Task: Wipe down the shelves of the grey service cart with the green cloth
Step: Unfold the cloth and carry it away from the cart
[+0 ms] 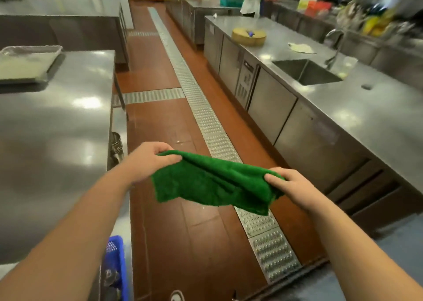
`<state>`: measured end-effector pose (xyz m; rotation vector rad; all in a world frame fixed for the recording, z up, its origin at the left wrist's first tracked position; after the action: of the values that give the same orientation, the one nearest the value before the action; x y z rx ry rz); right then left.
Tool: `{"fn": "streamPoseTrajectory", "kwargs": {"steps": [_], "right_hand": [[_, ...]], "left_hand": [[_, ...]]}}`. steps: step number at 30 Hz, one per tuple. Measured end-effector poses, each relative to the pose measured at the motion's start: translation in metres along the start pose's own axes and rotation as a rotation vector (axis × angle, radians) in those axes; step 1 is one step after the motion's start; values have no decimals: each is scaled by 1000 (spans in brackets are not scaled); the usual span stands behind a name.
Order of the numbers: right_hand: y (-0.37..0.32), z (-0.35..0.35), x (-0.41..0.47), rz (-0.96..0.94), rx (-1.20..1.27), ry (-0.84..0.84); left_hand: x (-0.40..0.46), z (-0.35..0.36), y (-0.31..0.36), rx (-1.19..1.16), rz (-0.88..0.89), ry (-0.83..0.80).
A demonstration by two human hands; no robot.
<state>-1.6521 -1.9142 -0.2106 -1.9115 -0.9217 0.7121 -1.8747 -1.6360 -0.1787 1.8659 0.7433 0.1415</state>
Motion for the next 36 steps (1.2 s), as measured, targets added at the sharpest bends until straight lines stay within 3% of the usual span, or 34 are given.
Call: {"fn": "streamPoseTrajectory", "kwargs": {"steps": [2,3,5,8,12,15,17,19,21,25,28,32,36], "right_hand": [[1,8,16,146,615,52],[2,13,25,253,803,66],[8,20,46,401,1033,118],[20,19,75,398,1249,124],[34,1,115,383,1012,-13],[59,-29,165,461,900,110],[79,-57,199,497,928,194],[99,-88,234,473,922,184],[115,-119,271,392,764,194],[122,-175,337,146,305,474],[109,-211,376,-11,187,760],[100,-245,432,23,61,910],[111,-277,502,105,56,1009]], "left_hand": [[29,0,14,-237,-7,-45],[44,2,22,-340,-21,-88],[76,7,42,-480,-82,-182],[129,13,63,-614,-226,-340],[199,9,62,-619,-274,-500],[255,9,62,-556,-220,-651],[299,15,69,-537,-225,-663],[345,24,82,-493,-200,-600],[389,33,102,-435,-177,-517],[467,47,143,-293,-176,-369],[523,52,164,-198,-127,-264],[599,57,175,-82,-10,-92],[682,72,188,-52,48,-31]]}}
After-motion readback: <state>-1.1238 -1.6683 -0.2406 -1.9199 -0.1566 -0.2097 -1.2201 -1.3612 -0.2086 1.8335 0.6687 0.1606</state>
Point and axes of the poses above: each hand's wrist, its own x-axis towards the middle knuckle, its own z-axis out of the palm, y = z × x, the point moved 1 cm from there along x, towards the middle knuckle, and after that the axes turned 5 degrees about -z, right-handed, at the moved point
